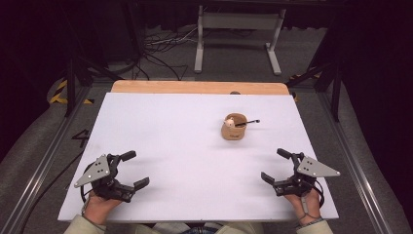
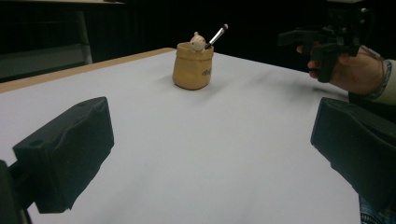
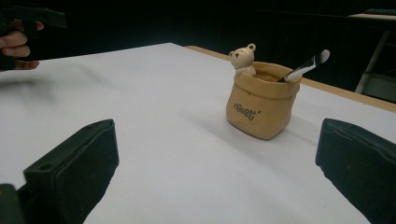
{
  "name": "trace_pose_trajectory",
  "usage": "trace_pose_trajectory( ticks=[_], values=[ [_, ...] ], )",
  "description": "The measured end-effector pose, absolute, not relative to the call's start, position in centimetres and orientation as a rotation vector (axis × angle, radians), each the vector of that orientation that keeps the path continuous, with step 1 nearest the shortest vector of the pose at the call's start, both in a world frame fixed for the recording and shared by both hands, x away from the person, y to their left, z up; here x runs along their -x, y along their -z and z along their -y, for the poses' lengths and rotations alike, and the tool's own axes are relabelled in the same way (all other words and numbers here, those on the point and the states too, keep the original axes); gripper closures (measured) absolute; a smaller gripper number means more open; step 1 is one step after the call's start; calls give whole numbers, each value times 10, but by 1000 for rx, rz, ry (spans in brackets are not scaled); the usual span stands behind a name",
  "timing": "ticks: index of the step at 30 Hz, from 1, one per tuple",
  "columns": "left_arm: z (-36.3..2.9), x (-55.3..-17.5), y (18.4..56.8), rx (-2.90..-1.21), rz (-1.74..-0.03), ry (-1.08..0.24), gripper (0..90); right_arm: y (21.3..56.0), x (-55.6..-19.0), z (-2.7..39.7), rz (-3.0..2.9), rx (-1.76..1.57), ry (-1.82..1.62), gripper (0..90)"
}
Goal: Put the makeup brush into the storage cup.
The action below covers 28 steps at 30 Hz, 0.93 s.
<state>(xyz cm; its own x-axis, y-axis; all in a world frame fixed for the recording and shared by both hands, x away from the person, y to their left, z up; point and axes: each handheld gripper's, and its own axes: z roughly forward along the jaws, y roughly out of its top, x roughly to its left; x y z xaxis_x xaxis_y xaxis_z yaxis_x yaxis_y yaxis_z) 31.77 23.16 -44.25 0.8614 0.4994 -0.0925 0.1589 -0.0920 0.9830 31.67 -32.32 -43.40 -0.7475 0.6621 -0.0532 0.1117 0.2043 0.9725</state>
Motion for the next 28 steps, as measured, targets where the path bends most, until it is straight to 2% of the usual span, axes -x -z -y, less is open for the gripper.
trace_pose_trajectory(
  ticks=[11,28],
  values=[
    [-231,-324,455,-1676,-548,-309,3,449,-322,319,-2045,-751,-1549,0],
    [-232,-326,462,-1657,-560,-327,2,449,-323,317,-2031,-725,-1553,0]
  ],
)
